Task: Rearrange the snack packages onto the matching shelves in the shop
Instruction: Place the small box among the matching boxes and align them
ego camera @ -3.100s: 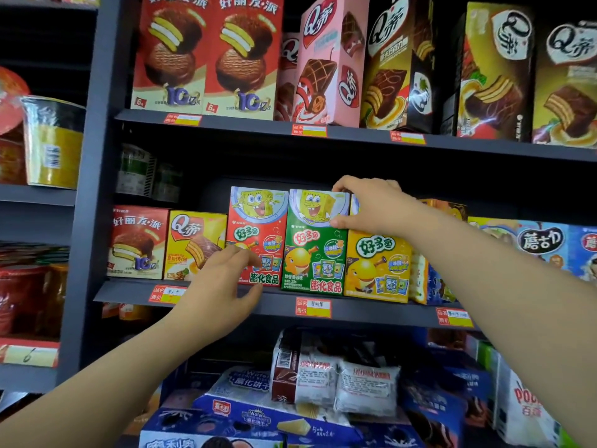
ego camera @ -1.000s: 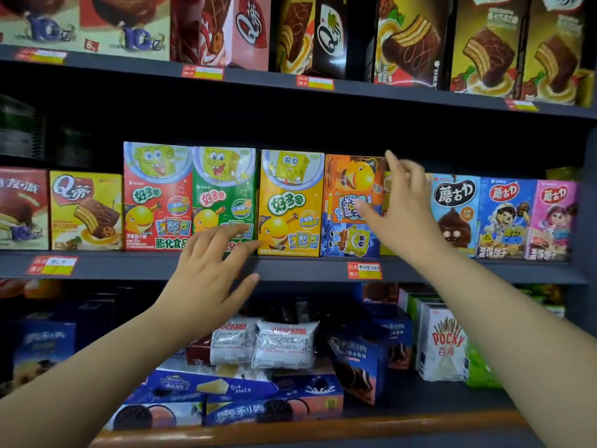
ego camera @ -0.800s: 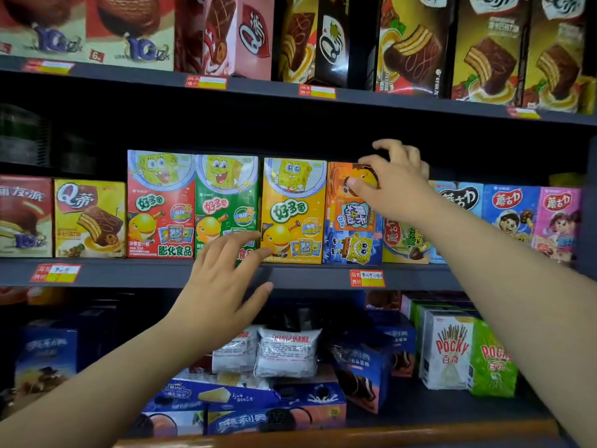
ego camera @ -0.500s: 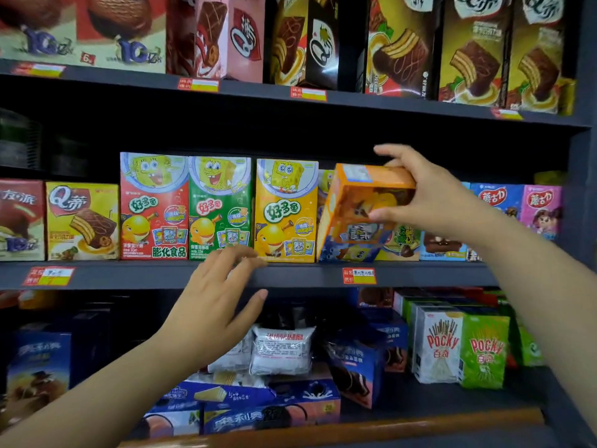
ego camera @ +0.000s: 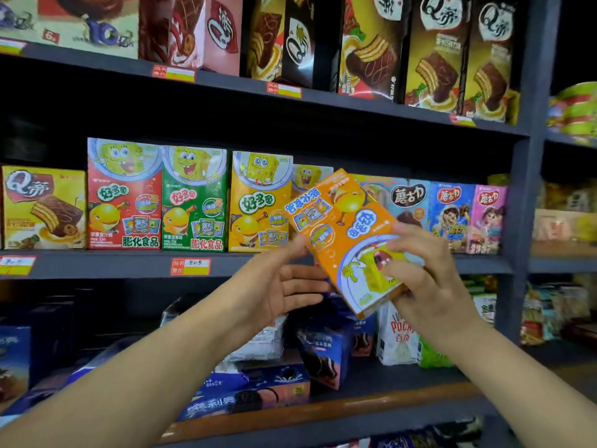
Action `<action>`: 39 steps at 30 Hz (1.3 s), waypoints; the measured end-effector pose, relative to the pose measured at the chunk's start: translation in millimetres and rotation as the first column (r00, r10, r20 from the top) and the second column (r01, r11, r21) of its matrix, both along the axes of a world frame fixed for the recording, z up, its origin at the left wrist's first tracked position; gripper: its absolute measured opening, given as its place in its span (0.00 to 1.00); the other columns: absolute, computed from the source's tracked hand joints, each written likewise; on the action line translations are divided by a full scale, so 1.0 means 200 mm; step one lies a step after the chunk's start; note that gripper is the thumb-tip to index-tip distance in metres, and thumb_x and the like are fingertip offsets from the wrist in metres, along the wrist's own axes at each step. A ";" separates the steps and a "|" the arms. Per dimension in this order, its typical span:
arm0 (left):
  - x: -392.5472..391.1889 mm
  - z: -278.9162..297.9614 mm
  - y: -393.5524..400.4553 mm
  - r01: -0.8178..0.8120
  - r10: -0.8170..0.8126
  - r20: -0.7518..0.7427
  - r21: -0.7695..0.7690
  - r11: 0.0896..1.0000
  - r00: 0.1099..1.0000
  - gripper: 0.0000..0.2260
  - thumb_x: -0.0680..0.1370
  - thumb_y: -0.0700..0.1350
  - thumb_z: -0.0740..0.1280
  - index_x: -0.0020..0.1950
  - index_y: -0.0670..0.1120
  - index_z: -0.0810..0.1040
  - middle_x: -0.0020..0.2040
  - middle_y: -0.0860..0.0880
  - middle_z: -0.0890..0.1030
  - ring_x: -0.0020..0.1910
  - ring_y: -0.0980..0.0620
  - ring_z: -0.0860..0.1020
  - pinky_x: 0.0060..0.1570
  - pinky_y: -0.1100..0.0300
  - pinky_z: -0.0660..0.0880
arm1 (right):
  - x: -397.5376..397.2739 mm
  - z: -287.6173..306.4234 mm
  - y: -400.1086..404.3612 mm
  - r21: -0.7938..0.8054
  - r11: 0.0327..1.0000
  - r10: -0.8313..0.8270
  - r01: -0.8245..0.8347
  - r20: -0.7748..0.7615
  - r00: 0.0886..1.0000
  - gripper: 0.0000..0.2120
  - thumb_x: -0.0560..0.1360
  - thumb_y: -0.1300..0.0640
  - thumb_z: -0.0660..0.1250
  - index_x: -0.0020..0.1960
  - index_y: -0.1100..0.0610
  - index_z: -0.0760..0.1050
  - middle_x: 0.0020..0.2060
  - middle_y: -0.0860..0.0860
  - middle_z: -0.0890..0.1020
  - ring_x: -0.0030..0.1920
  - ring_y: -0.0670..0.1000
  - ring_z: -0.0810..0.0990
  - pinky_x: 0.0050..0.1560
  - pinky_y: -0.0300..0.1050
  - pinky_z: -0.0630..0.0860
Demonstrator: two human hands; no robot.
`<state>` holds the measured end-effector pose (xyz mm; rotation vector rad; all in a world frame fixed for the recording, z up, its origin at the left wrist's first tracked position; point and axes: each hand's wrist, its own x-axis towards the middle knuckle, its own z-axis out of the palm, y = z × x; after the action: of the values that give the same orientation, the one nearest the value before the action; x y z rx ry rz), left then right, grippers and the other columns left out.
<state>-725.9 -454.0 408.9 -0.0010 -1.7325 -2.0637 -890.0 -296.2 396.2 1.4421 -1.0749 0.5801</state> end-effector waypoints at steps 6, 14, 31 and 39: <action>0.00 -0.05 0.01 -0.040 0.040 -0.075 -0.003 0.999 0.996 0.14 0.67 0.44 0.71 0.49 0.38 0.75 0.45 0.41 0.81 0.41 0.47 0.81 0.46 0.57 0.81 | 0.05 -0.11 0.01 0.133 0.991 0.001 -0.030 0.206 0.978 0.24 0.68 0.66 0.67 0.58 0.47 0.67 0.64 0.50 0.64 0.75 0.47 0.57 0.70 0.34 0.60; -0.02 -0.06 0.06 -0.165 0.171 -0.228 0.047 0.985 0.959 0.09 0.70 0.39 0.71 0.47 0.44 0.74 0.44 0.48 0.80 0.46 0.51 0.82 0.52 0.58 0.79 | 0.19 -0.08 -0.05 -0.400 0.708 0.328 -0.582 0.916 -0.229 0.37 0.64 0.53 0.75 0.67 0.44 0.61 0.51 0.51 0.84 0.51 0.51 0.84 0.50 0.47 0.82; 0.26 -0.06 -0.34 -0.658 0.560 -0.545 -0.753 0.001 0.624 0.05 0.75 0.42 0.67 0.49 0.50 0.74 0.47 0.55 0.77 0.49 0.56 0.75 0.42 0.65 0.69 | -0.14 0.75 -0.29 0.180 0.915 -0.002 -0.360 0.897 0.443 0.11 0.74 0.61 0.69 0.57 0.55 0.77 0.50 0.52 0.81 0.48 0.47 0.80 0.52 0.43 0.79; 0.32 -0.07 -0.42 -0.642 0.608 -0.524 -0.766 -0.031 0.597 0.05 0.75 0.43 0.68 0.48 0.51 0.75 0.45 0.58 0.77 0.46 0.61 0.75 0.41 0.70 0.70 | -0.16 0.77 -0.42 0.374 0.906 -0.180 -0.196 0.762 0.622 0.09 0.76 0.53 0.68 0.55 0.51 0.76 0.46 0.45 0.80 0.50 0.51 0.81 0.52 0.50 0.79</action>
<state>-661.6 -538.0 393.9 0.3522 -2.0607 -0.1665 -921.1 -379.9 549.3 1.5890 -2.0061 1.1021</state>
